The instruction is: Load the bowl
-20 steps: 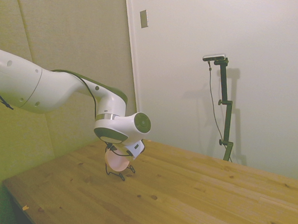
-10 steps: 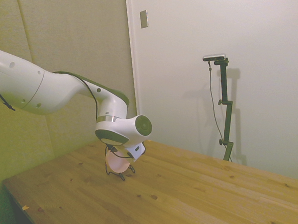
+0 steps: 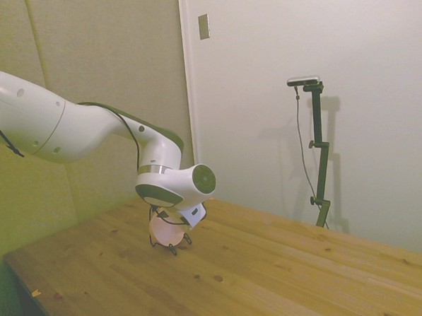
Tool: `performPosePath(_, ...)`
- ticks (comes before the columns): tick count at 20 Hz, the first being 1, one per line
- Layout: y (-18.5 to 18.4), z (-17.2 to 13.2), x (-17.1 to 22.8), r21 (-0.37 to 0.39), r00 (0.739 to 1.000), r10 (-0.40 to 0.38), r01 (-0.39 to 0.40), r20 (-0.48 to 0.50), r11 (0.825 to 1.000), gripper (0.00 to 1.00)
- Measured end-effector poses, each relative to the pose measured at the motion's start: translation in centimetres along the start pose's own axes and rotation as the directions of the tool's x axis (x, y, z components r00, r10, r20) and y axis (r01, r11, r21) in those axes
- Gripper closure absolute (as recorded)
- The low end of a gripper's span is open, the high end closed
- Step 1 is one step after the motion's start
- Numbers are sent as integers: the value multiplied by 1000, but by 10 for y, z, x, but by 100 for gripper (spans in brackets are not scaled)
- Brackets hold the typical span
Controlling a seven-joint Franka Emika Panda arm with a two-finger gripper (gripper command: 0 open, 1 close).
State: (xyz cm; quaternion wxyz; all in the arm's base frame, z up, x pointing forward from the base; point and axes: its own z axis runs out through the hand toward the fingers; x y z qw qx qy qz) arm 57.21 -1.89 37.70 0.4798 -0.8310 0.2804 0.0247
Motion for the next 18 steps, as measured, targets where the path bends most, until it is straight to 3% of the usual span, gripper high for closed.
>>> performPosePath(5,-1,-20,-4,4,1000,1,-1,-27,1000,0)
performPosePath(11,-4,-108,-21,-58,988,37,-46,-153,997,0)
performPosePath(14,-6,-142,-42,-120,969,76,-107,-237,987,0)
performPosePath(18,9,-159,-79,-188,923,143,-220,-356,957,0)
